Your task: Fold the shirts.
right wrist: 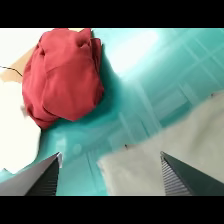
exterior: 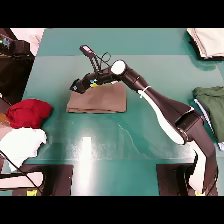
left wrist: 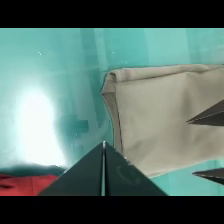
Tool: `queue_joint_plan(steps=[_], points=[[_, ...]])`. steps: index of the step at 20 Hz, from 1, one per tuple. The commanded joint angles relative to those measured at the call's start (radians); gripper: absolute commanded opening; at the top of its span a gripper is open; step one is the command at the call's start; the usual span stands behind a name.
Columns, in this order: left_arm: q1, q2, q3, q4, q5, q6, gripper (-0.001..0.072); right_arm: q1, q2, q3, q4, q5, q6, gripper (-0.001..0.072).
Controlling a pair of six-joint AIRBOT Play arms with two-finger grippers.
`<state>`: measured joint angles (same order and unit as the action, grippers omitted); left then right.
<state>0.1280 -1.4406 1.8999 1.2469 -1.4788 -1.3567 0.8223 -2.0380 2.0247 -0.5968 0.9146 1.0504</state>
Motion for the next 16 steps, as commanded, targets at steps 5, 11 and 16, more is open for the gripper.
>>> queue_joint_plan(steps=[5, 11, 16], points=[[0.005, 0.003, -0.002, -0.018, -0.033, 0.000, 0.0026, -0.245, 0.243, -0.383, -0.138, 0.356, 0.059, 0.0503], [0.005, 0.003, -0.002, -0.021, -0.021, 0.002, 0.0026, -0.508, 0.459, -0.826, -0.126, 0.157, 0.111, 0.0519], [0.005, 0.003, -0.002, -0.025, -0.017, 0.003, 0.0027, -0.517, 0.383, -0.905, 0.103, 0.044, 0.111, 0.0681]])
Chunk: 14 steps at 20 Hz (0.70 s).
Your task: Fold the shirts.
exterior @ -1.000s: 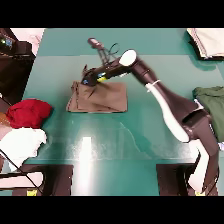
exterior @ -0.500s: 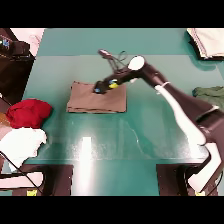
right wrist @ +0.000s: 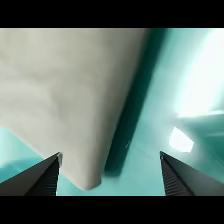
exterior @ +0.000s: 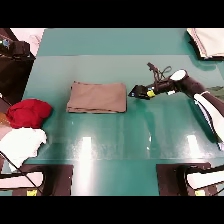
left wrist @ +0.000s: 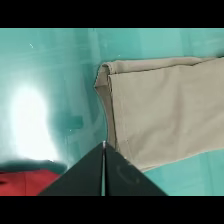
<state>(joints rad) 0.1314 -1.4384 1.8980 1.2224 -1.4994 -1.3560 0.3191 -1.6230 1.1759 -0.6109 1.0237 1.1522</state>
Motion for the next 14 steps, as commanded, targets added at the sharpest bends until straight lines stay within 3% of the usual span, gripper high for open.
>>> queue_joint_plan(steps=[1, 3, 5, 8, 9, 11, 12, 14], points=[[0.001, 0.000, 0.000, -0.001, 0.003, 0.002, 0.0026, 0.006, -0.067, -0.040, 0.134, -0.064, 0.006, 0.0671], [0.001, 0.000, 0.000, -0.001, 0.003, 0.002, 0.0027, 0.059, -0.141, 0.024, 0.149, -0.063, 0.006, 0.0665], [0.001, 0.000, 0.000, 0.000, 0.001, 0.003, 0.0027, 0.120, -0.204, 0.108, 0.151, -0.064, 0.008, 0.0605], [0.001, 0.000, 0.000, 0.000, -0.007, 0.025, 0.0026, 0.195, -0.287, 0.216, 0.253, -0.058, 0.007, 0.0570], [0.001, 0.000, 0.000, 0.000, -0.012, 0.028, 0.0027, 0.211, -0.310, 0.247, 0.291, -0.051, 0.005, 0.0504], [0.001, 0.000, 0.000, -0.001, -0.013, 0.028, 0.0027, 0.231, -0.329, 0.296, 0.305, -0.048, -0.021, 0.0232], [0.001, 0.000, 0.000, -0.001, -0.013, 0.028, 0.0027, 0.234, -0.330, 0.315, 0.302, -0.046, -0.047, 0.0050], [0.001, 0.001, 0.000, -0.001, -0.014, 0.028, 0.0026, 0.227, -0.318, 0.349, 0.292, -0.034, -0.069, 0.0017]])
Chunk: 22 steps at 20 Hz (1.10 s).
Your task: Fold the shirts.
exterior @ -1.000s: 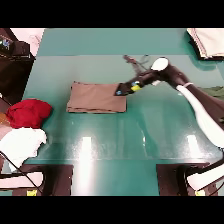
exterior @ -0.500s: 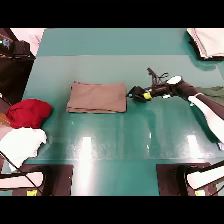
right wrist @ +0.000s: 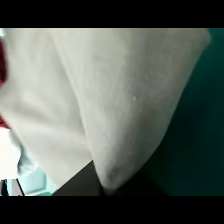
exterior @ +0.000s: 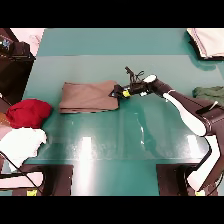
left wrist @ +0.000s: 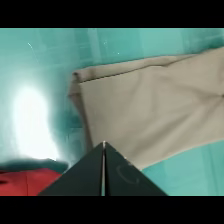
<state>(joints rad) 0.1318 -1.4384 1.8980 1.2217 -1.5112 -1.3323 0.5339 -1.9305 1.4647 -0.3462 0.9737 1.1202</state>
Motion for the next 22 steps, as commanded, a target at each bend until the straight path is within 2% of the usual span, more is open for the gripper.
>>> queue_joint_plan(steps=[1, 6, 13, 18, 22], points=[[0.001, 0.001, 0.000, -0.002, -0.010, 0.004, 0.0026, -0.001, 0.012, 0.060, 0.013, 0.014, -0.036, 0.0015], [-0.011, 0.001, -0.005, -0.087, -0.019, -0.004, 0.0026, -0.208, 0.278, -0.114, -0.109, 0.002, -0.025, 0.0016], [-0.224, -0.005, -0.089, -0.088, 0.085, -0.003, 0.0026, -0.779, 0.644, -0.371, -0.277, 0.047, 0.008, 0.0015], [-0.339, -0.005, -0.146, -0.088, 0.159, -0.004, 0.0027, -1.131, 0.730, -0.386, -0.290, 0.020, -0.014, 0.0014], [-0.361, -0.008, -0.145, -0.085, 0.159, -0.004, 0.0026, -1.249, 0.706, -0.303, -0.275, 0.053, -0.051, 0.0014]])
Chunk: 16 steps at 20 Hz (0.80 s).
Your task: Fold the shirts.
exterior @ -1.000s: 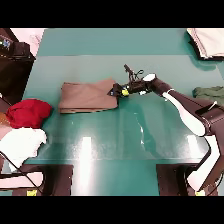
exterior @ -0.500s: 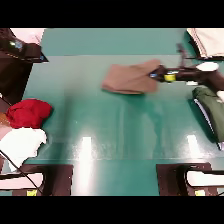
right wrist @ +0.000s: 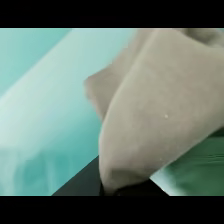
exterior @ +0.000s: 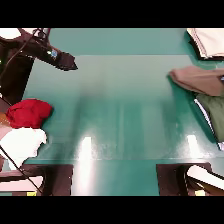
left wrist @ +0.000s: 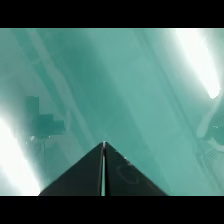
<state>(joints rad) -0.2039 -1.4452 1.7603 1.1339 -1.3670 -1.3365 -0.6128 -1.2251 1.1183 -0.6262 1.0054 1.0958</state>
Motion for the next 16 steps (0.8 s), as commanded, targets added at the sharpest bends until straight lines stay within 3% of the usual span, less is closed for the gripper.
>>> queue_joint_plan(steps=[1, 5, 10, 16], points=[[-0.025, -0.001, -0.008, 0.003, 0.015, 0.000, 0.0027, -0.106, -0.015, 0.089, 0.005, 0.053, -0.036, 0.0014], [-0.025, -0.001, -0.008, 0.003, 0.015, 0.001, 0.0027, -0.106, -0.028, 0.251, 0.002, 0.169, -0.041, 0.0014], [-0.025, -0.001, -0.008, 0.012, 0.017, 0.002, 0.0026, -0.159, 0.076, 0.287, -0.015, 0.201, -0.018, 0.0013], [-0.025, -0.001, -0.008, 0.012, 0.014, 0.009, 0.0027, -0.260, 0.189, 0.167, -0.294, 0.239, 0.099, 0.0015]])
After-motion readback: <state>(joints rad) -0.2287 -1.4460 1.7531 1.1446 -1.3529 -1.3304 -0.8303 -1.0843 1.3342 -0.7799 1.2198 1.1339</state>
